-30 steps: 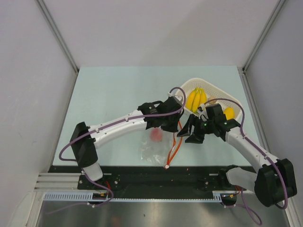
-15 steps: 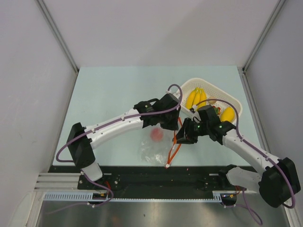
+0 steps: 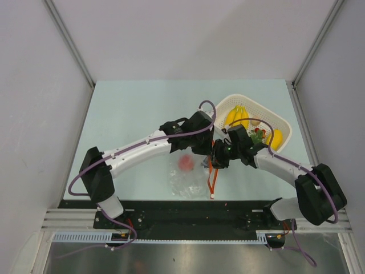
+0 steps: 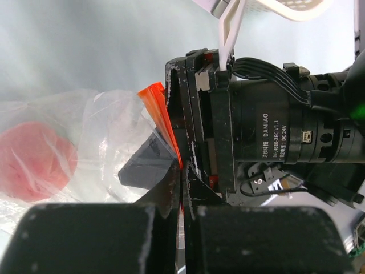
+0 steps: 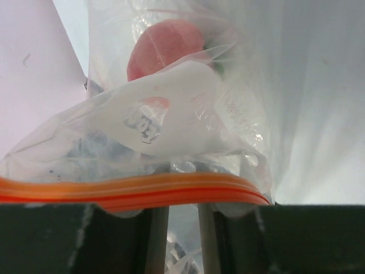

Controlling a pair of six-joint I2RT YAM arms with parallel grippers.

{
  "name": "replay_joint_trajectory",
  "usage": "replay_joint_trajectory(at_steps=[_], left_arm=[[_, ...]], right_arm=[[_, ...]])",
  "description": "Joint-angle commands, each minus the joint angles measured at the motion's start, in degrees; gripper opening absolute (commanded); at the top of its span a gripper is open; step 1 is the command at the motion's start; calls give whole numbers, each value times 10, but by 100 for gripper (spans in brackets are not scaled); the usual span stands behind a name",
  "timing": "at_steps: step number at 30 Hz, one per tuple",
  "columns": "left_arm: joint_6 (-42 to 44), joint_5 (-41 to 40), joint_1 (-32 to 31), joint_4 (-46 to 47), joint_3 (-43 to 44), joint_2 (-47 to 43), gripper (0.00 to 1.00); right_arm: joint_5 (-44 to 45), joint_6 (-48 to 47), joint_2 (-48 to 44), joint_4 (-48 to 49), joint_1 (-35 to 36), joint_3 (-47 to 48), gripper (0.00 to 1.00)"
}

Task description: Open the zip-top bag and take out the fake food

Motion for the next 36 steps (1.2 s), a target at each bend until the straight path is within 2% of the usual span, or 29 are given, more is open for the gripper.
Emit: replay_joint_trajectory(at_steps=[1,7,11,14,15,18,19,20,21,27,31,36], left_arm=[[-14,59,-10,51,-2,-16,0],[-16,69,-1,60,-16,-22,0],[-13,72,7,60,-23,-28,0],[-7,65,14,53,-28,-42,22],[-4,58,17,50,-30,-49,34],[8,35,32,31,-45,-93,48],[12,22,39,26,-52,-105,48],[13,15,58,21,-70,-119,48],[13,11,68,18,-83,-150,41],[10,13,155,23,-211,-245,24],[2,29,188,47,-288,-246,20],[0,42,212,85,-331,-212,14]], right_arm=[[9,19,48,104,7,0,32],[-31,49,95,190,31,-6,35],[-21,47,104,190,40,-6,40],[-26,42,120,191,40,-7,41],[-28,42,125,193,40,-7,41],[-30,42,131,193,42,-6,41],[-30,41,130,193,42,-6,41],[-28,40,130,191,44,-6,41],[-26,37,129,190,44,-6,41],[-28,38,129,193,48,-7,43],[-32,41,134,197,52,-6,45],[-38,56,139,225,54,-6,48]])
